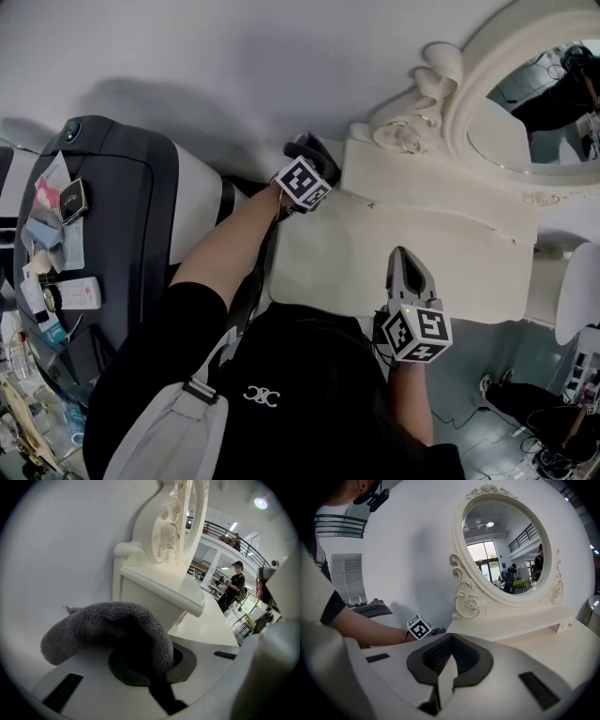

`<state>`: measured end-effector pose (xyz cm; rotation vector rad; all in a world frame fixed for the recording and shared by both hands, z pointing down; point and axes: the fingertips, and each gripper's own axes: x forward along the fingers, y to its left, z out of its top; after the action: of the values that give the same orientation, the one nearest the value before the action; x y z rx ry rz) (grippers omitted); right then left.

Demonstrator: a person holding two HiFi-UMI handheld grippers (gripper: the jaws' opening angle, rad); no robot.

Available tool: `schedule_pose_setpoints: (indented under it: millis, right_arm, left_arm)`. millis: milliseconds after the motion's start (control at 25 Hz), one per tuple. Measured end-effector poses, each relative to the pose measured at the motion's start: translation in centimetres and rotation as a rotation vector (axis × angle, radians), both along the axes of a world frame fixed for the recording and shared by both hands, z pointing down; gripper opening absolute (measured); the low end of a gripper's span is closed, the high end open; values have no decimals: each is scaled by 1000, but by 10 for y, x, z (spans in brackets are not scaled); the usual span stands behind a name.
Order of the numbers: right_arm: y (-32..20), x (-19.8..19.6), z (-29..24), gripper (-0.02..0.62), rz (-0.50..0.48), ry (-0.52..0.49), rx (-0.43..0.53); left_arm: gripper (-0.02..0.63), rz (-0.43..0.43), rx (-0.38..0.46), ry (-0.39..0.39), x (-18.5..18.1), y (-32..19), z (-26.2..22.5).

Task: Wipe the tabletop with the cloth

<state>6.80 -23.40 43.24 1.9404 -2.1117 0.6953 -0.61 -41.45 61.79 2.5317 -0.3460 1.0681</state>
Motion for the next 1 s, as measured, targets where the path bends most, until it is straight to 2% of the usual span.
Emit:
schedule_pose_setpoints:
  millis: [200,400,1000]
  right_arm:
    - [6,-16,5,11,-21,-10,-12]
    - [14,-26,3,11,-60,-5,-6]
    - [21,-21,-10,11,-180,-34,44]
  left_arm:
    - [18,-10,5,7,-5,17,-1]
    - [18,-27,-23,12,-11,35,0]
    - [18,-179,-88,47,-45,97,2]
